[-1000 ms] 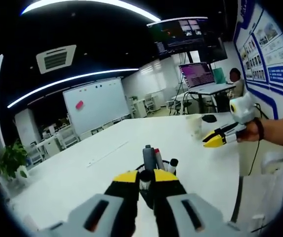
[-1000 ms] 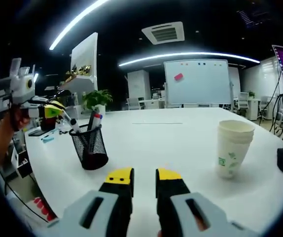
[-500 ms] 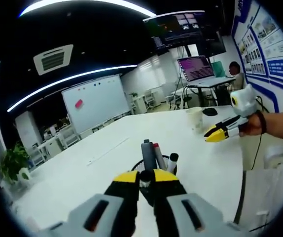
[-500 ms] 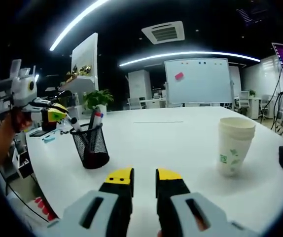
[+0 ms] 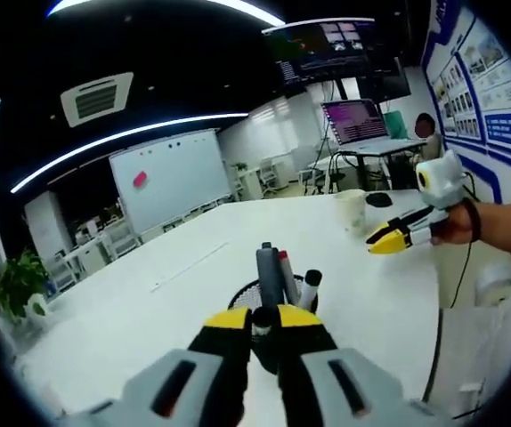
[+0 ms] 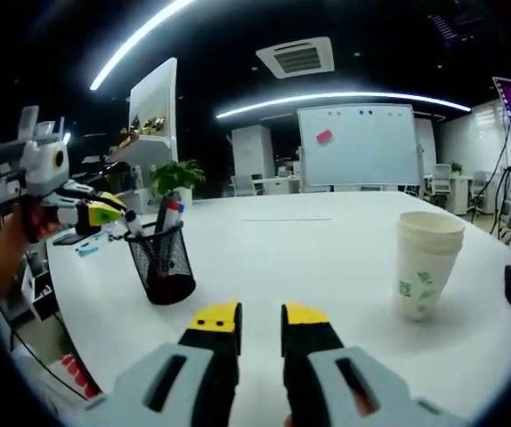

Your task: Place the scattered laser pointers and whiteboard markers into the pen holder and stack the scattered paper cups together

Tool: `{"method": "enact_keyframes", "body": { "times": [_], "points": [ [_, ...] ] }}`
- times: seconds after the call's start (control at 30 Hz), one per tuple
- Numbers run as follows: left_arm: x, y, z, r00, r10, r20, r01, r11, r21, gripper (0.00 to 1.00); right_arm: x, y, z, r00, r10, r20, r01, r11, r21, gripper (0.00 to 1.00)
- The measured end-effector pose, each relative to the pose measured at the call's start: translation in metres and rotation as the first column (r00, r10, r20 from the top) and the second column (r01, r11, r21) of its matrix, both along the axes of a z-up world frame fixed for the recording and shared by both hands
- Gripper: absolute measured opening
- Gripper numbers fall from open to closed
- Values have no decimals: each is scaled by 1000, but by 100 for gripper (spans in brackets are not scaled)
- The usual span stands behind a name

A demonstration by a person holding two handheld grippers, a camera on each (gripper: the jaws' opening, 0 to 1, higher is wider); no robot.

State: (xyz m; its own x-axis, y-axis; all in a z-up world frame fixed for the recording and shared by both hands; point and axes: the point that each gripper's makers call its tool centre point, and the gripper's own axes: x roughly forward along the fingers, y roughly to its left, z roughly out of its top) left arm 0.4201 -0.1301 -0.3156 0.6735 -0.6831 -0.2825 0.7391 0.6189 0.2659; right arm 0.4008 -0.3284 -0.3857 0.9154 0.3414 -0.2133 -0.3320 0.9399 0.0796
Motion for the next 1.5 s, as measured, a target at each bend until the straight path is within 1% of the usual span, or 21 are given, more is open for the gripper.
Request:
{"method": "enact_keyframes", "body": {
  "times": [0.17, 0.37, 0.47, 0.53, 0.63, 0.73, 0.87, 1.1, 1.17, 1.2, 1.23, 1.3, 1.37, 1.4, 1.43, 1.47, 1.5],
  "points": [
    [1, 0, -5, 1000, 15, -15, -15, 1000, 3, 11, 1, 1, 0, 1000, 2, 1, -2, 1000, -1, 18],
    [-1, 3, -5, 1000, 16, -16, -16, 1000, 10, 12, 1, 3, 0, 1000, 8, 0, -8, 1000, -2, 18],
    [0, 2, -9, 1000, 17, -22, -16, 1000, 14, 13, 2, 2, 0, 1000, 5, 0, -5, 1000, 2, 18],
    [1, 2, -8, 1000, 20, -13, -20, 1000, 3, 13, 2, 3, -1, 1000, 6, -1, -6, 1000, 1, 18],
    [1, 1, -6, 1000, 17, -13, -17, 1000, -5, 13, 1, 4, -2, 1000, 9, -4, -9, 1000, 0, 18],
    [1, 1, -6, 1000, 20, -14, -20, 1000, 1, 15, 1, 5, -1, 1000, 11, -1, -11, 1000, 0, 18],
    [1, 2, -8, 1000, 20, -13, -20, 1000, 14, 22, 1, 4, -1, 1000, 8, -1, -8, 1000, 1, 18],
    [0, 6, -8, 1000, 26, -12, -26, 999, 23, 29, 1, 3, -2, 1000, 7, -5, -7, 1000, -1, 18],
    [4, -3, -8, 999, -23, 25, 23, 1000, 8, 30, 1, 3, -2, 1000, 8, -4, -8, 1000, 0, 18],
    [4, -3, -9, 999, -23, 26, 23, 1000, 5, 31, 1, 4, -1, 1000, 6, -2, -6, 1000, 4, 18],
    [1, -2, -12, 1000, -20, 4, 20, 1000, 6, 32, 1, 4, -1, 1000, 5, -1, -5, 1000, 6, 18],
    [-1, -3, -10, 999, -33, 12, 33, 999, 4, 33, 1, 6, -1, 1000, 11, -1, -11, 1000, 5, 18],
    [-2, 2, -6, 1000, -17, 24, 17, 1000, 1, 34, 1, 9, -1, 1000, 17, 0, -17, 1000, 2, 18],
    [-3, 2, -6, 1000, -21, 21, 21, 1000, 0, 34, 1, 10, -1, 1000, 19, 0, -19, 1000, 2, 18],
    [-4, 2, -5, 1000, -18, 23, 18, 1000, -2, 34, 1, 11, -1, 1000, 20, 4, -20, 1000, -17, 18],
    [-6, 3, -5, 1000, -19, 19, 19, 1000, -4, 34, 1, 11, -1, 999, 27, 18, -26, 997, -76, 18],
    [-5, 3, -5, 1000, -20, 14, 21, 1000, -4, 34, 1, 13, -1, 999, 33, 25, -30, 994, -106, 19]
  ]
}}
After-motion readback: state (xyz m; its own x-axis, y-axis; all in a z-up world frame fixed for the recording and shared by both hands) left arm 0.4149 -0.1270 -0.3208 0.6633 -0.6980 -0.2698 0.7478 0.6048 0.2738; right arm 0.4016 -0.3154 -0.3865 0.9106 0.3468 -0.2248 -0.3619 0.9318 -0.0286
